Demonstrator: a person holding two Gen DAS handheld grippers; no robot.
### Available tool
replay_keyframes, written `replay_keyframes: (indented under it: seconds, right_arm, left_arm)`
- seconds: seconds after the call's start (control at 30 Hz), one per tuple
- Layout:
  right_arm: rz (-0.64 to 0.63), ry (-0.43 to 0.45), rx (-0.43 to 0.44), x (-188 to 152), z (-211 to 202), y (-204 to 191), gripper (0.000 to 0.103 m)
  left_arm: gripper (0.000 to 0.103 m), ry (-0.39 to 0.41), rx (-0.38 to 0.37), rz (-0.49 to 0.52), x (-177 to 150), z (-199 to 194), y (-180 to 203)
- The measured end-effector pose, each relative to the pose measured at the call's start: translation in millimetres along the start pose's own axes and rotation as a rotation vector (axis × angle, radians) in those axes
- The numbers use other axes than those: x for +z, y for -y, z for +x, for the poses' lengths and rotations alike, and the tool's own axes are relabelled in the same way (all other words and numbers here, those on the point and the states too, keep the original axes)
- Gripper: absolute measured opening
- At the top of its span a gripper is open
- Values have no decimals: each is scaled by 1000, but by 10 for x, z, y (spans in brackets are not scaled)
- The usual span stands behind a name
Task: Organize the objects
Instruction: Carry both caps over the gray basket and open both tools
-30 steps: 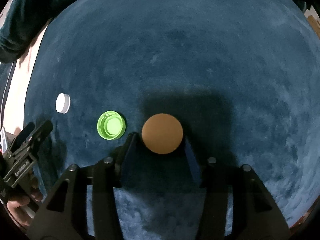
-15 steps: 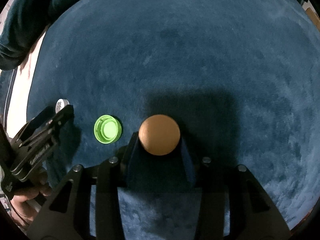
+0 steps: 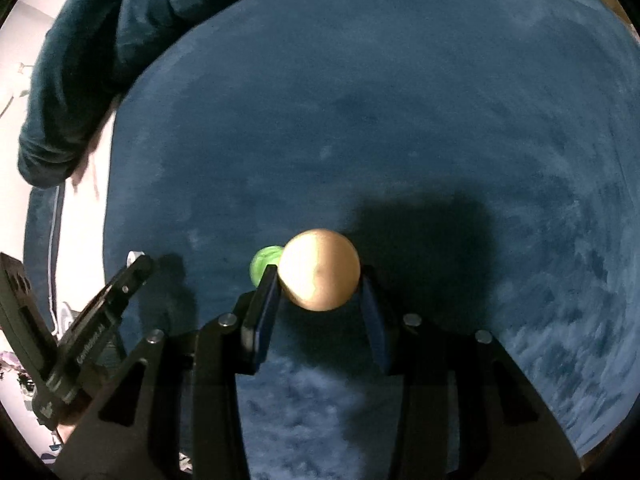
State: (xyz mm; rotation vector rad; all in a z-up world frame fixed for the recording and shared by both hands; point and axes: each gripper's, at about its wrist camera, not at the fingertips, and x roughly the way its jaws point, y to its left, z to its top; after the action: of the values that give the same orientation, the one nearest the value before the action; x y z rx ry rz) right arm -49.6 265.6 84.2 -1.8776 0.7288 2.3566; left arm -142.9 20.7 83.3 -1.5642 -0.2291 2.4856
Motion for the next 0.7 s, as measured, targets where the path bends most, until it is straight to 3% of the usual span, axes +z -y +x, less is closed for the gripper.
replay_keyframes:
  seconds: [0.07,0.37,0.7]
  right_arm:
    - [-17,2,12,-98,-161,35,41]
    - [-100,21,85,-251,-127,-679,41]
    - [-251,21,150,-594,-145,-1369,41]
  left_arm:
    - [30,17,23,7,-21,-155,-30]
    - [30,94,114,-5,-199,-932,-214]
    - [30,227,219,-191,-600,-1966,-990]
